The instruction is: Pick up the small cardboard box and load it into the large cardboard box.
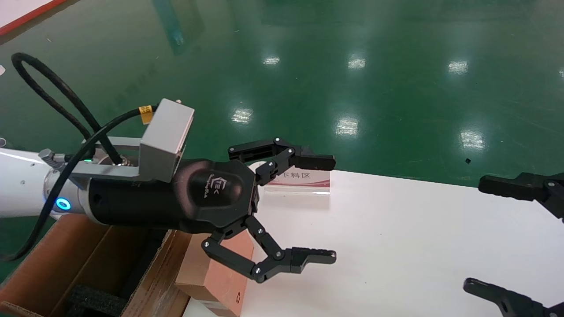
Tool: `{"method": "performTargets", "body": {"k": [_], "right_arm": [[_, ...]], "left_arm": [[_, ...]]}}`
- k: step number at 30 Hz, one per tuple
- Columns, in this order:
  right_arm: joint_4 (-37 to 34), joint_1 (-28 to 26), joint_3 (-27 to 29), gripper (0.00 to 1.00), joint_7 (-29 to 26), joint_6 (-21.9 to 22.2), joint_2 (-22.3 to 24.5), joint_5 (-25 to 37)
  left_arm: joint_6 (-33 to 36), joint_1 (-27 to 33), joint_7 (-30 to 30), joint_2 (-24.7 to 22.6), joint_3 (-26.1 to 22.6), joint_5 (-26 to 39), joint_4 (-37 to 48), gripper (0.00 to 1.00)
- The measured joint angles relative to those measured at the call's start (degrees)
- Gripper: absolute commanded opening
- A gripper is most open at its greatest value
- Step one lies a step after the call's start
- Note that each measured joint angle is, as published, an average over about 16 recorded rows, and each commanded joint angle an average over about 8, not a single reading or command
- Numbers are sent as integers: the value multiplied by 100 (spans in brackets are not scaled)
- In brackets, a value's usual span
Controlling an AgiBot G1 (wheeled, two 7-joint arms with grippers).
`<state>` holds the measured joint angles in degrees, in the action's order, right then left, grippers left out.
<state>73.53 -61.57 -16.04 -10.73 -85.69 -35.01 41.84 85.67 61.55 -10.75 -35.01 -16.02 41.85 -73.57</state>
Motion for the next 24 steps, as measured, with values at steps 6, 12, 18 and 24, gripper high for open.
{"method": "performTargets", "body": {"k": [6,12,18,24], "right_arm": [[0,0,0,100,0,0,0,0],[-1,0,0,100,0,0,0,0],[-2,-1,-2,100,2,0,0,-1],[-4,-3,-5,100,3,-1,0,-2]], "left_arm": [[0,0,0,0,0,0,0,100],[1,7,-19,8,-18,33,1,100],[-24,104,-238,72,-153,295,-26,100],[-43,458,-796,200,-476,1011,-147,100]]}}
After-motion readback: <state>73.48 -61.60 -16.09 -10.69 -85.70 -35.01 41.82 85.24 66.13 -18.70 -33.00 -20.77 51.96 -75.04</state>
